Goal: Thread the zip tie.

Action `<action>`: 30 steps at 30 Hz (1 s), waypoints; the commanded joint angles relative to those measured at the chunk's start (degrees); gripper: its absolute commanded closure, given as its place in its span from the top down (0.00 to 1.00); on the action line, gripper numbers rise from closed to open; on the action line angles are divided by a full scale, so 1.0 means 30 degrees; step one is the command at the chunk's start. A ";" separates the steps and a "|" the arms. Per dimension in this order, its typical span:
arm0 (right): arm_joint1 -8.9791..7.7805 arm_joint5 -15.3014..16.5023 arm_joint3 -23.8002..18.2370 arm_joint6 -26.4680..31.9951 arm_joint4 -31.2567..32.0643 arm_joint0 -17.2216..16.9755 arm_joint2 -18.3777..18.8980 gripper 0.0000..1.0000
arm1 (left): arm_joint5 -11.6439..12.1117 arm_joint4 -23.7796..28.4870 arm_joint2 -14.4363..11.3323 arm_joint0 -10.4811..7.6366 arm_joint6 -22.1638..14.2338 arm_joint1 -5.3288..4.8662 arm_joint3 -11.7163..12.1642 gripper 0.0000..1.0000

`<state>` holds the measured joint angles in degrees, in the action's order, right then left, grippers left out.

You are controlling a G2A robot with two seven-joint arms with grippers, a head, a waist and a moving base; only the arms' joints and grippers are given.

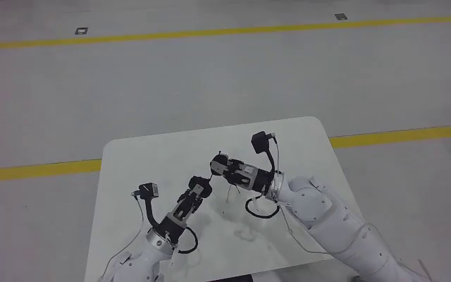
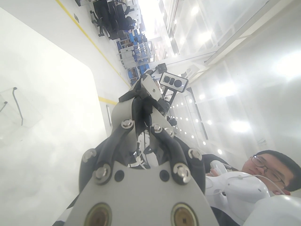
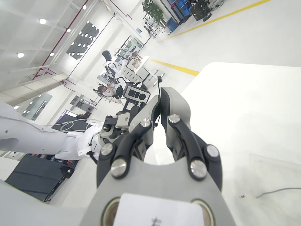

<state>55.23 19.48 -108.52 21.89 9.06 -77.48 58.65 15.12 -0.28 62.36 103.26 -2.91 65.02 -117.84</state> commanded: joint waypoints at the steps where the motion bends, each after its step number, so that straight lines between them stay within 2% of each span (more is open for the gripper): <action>1: 0.0001 0.0000 0.0001 0.0006 -0.0006 0.0001 -0.0002 0.00 | 0.0003 0.0002 -0.0001 -0.0001 -0.0001 0.0001 0.0001 0.00; 6: 0.0007 -0.0029 0.0002 -0.0035 0.0001 -0.0017 -0.0001 0.00 | -0.0039 0.0018 -0.0018 -0.0019 -0.0014 0.0003 0.0022 0.00; 11: 0.0084 0.0000 -0.0119 0.0011 0.0476 -0.0170 -0.0028 0.00 | -0.0149 0.0213 -0.0259 -0.0289 0.0040 0.0060 0.0198 0.00; 22: 0.0173 0.0000 -0.0217 -0.0196 0.1088 -0.0469 0.0426 0.00 | 0.0277 0.0471 -0.0389 -0.0506 0.0461 0.0129 0.0386 0.00; 23: 0.0179 0.0000 -0.0239 -0.0216 0.1116 -0.0518 0.0474 0.37 | 0.0358 0.0541 -0.0378 -0.0505 0.0564 0.0138 0.0391 0.00; 24: 0.0185 0.0000 -0.0283 -0.0247 0.1225 -0.0555 0.0546 0.66 | 0.0412 0.0572 -0.0370 -0.0515 0.0594 0.0142 0.0421 0.00; 25: 0.0193 0.0000 -0.0327 -0.0307 0.1291 -0.0595 0.0591 0.90 | 0.0433 0.0554 -0.0363 -0.0527 0.0586 0.0142 0.0436 0.00; 26: 0.0202 0.0000 -0.0370 -0.0335 0.1321 -0.0637 0.0619 1.00 | 0.0460 0.0553 -0.0362 -0.0532 0.0587 0.0144 0.0441 0.00; 30: 0.0246 0.0000 -0.0491 -0.0534 0.1547 -0.0761 0.0762 1.00 | 0.0544 0.0562 -0.0405 -0.0534 0.0496 0.0147 0.0461 0.00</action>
<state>55.95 19.48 -109.95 20.37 13.62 -79.71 60.87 16.73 1.40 61.18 101.65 -1.37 65.46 -116.47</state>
